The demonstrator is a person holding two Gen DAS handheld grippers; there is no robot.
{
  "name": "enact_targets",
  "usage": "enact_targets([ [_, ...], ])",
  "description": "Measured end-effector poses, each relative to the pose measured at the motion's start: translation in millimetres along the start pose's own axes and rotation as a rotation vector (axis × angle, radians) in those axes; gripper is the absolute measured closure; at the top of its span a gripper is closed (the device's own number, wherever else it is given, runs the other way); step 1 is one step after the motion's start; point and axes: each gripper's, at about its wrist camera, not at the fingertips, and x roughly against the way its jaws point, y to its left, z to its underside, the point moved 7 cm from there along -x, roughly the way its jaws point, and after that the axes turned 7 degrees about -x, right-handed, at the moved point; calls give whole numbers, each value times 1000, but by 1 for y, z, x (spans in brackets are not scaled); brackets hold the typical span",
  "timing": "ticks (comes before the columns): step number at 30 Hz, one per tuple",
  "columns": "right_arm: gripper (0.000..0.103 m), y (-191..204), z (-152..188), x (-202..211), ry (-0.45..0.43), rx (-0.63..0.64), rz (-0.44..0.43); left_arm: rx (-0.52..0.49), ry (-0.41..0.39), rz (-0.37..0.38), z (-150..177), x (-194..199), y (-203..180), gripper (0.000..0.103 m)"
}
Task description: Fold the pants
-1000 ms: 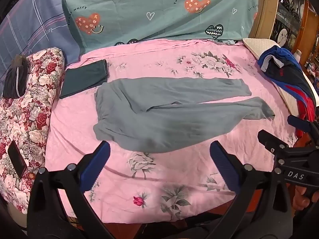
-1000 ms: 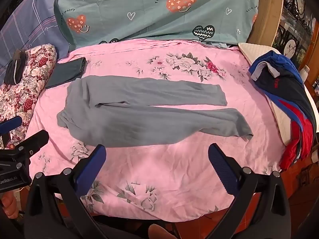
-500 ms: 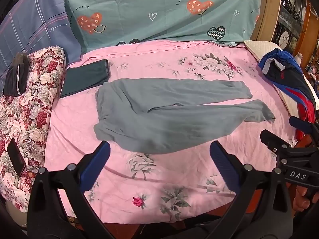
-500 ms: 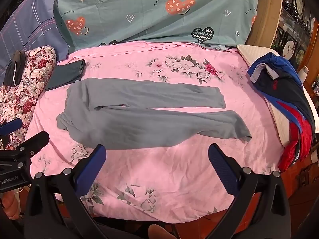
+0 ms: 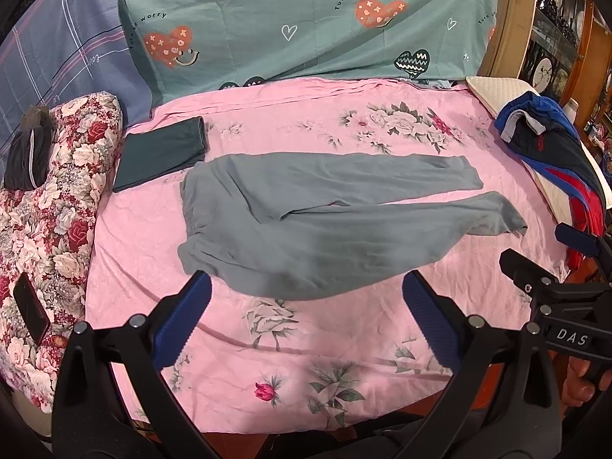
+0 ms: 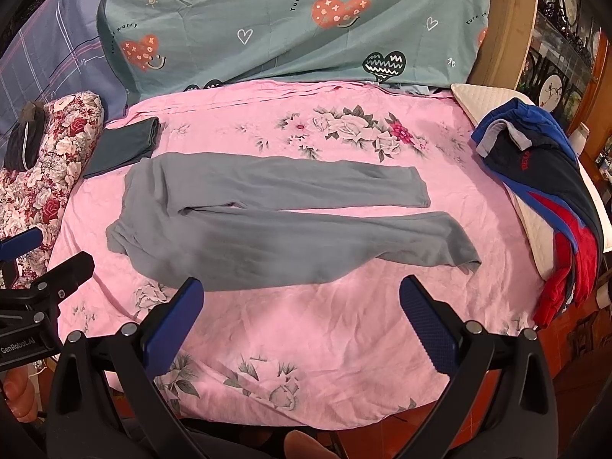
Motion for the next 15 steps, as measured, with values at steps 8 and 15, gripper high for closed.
enact_targets([
  [8, 1, -1, 1, -1, -2, -8, -3, -8, 5, 1, -1, -1, -1, 2],
  [15, 1, -1, -1, -1, 0, -11, -3, -13, 4, 2, -3, -2, -3, 2],
])
